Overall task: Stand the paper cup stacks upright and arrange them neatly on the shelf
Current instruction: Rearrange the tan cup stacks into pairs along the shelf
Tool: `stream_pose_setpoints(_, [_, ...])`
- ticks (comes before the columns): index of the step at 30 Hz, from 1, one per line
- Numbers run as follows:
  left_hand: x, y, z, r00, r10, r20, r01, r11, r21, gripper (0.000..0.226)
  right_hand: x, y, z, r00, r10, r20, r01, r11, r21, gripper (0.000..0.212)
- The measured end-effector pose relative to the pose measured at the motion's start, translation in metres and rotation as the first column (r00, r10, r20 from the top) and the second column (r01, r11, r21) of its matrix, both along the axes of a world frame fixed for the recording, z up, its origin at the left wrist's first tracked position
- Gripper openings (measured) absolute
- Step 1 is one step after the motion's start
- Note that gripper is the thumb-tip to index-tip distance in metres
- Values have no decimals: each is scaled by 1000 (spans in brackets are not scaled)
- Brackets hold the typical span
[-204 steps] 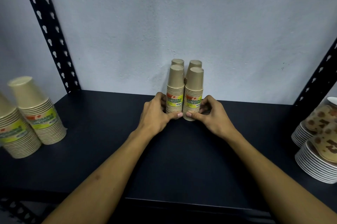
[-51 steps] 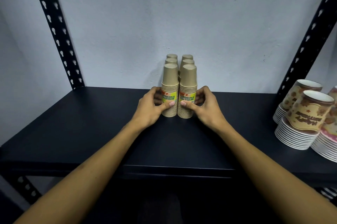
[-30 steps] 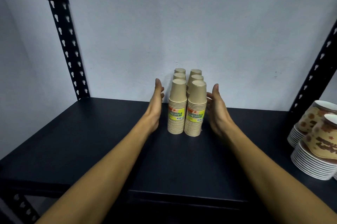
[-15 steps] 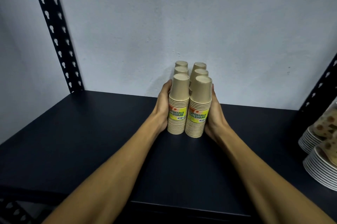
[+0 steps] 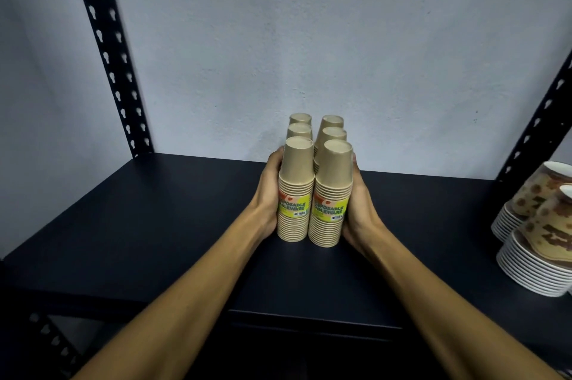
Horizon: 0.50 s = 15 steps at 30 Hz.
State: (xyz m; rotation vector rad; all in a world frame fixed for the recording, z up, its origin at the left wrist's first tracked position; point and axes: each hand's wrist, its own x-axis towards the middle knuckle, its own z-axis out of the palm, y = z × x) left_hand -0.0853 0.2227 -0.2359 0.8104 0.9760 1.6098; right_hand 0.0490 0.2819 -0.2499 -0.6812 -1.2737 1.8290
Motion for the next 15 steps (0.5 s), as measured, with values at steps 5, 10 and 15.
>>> stream_pose_setpoints(5, [3,-15,0,1000,1,-21,-1,1000,4,49,3,-13,-1,1000,-28,7,28,999,25,68])
stream_pose_setpoints(10, [-1,-22,3,991,132,-19,-133,988,-81,59,8,-20,3,990,-126,68,126,992,13,84])
stream_pose_setpoints(15, [-14,-36,-12,932,285,-224,-325,931,-165,68,27,-20,-3,917,-335,217,295,935,195,73])
